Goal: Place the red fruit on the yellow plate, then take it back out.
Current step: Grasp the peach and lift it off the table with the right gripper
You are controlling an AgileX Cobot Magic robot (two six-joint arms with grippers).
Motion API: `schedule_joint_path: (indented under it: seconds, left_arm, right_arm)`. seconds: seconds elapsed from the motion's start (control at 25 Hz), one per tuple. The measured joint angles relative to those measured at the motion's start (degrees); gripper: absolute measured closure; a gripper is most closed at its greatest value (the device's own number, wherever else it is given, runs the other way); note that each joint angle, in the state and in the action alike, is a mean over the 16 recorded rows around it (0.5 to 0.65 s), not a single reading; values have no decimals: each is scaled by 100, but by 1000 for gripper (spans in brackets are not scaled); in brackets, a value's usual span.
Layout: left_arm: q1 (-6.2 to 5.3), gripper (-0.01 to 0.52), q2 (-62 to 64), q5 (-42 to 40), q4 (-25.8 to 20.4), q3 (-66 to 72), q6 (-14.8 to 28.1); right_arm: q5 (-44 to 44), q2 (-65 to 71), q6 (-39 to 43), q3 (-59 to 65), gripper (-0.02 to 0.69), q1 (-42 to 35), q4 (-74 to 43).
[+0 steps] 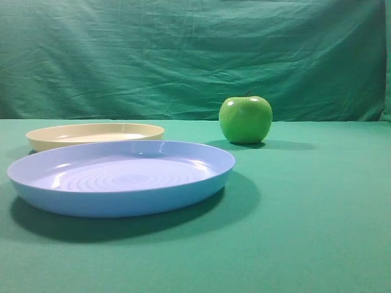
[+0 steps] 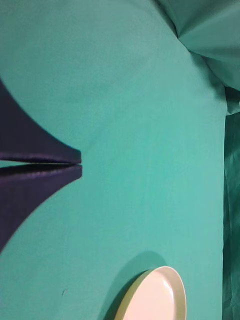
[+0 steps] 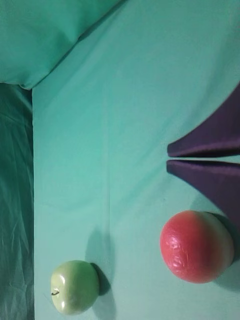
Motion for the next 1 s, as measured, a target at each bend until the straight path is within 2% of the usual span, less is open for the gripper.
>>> schedule_joint_path:
  seconds: [0.8,1.0]
  left_arm:
    - [0,514,0,0,0,0,0]
    - [0,514,0,0,0,0,0]
  right_arm:
    - [-12,0,5,2,665,0,19]
    - [-270,0,77,6,665,0,259]
